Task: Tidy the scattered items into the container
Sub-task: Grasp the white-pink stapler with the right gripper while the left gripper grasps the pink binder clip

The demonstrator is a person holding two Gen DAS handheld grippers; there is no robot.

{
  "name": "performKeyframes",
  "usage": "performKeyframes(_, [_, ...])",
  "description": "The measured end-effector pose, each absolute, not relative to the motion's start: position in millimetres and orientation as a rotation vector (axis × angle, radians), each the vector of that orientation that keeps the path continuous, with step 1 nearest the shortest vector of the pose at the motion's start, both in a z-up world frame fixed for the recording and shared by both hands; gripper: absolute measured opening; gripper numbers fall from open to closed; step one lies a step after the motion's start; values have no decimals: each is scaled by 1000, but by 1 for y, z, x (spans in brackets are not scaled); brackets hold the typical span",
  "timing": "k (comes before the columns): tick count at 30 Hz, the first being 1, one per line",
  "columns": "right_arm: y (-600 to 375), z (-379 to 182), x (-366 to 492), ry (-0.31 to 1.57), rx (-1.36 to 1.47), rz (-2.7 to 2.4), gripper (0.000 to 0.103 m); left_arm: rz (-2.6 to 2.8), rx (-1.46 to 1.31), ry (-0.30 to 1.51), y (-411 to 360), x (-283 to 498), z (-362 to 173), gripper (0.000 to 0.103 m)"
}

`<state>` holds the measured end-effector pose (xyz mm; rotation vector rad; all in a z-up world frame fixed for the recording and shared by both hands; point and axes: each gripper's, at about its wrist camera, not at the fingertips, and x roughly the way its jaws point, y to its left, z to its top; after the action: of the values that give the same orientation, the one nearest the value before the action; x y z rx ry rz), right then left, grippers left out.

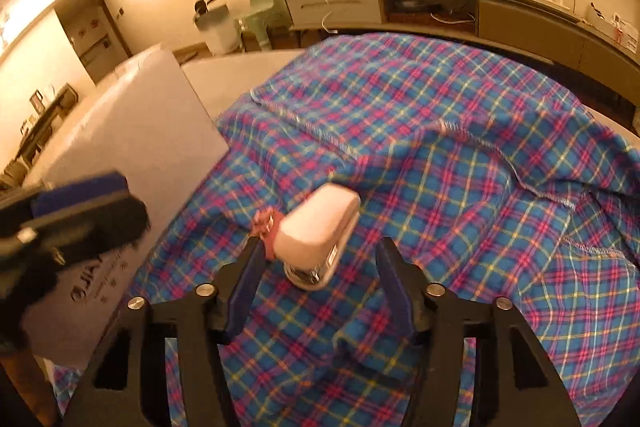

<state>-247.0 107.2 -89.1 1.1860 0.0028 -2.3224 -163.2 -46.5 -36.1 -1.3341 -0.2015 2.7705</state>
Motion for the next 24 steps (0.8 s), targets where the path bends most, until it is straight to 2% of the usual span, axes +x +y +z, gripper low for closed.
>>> performKeyframes(3, [100,-88,-252,-11,1161,-2339,56,2765,-1347,-218,-49,-166,-40,44])
performKeyframes(4, [98,-89,-254,-5,1171,-2349,42,2759,-1353,-218,-49,-167,-43,44])
performKeyframes(7, [106,-84,-256,-45,1185,-2360,29,2743,-1361,-191,-44,-171,-50,44])
performKeyframes(11, [127,-81,-249,-20,1195,-2383,28,2702,-1417,-128,-30,-182,-70,46])
performKeyframes(19, [168,-83,-230,-176,1210,-2340,28,2682,-1481,-85,-21,-201,-104,46])
performKeyframes(24, [174,-83,-230,-225,1187,-2325,28,2635,-1414,-52,-3,-197,-104,49])
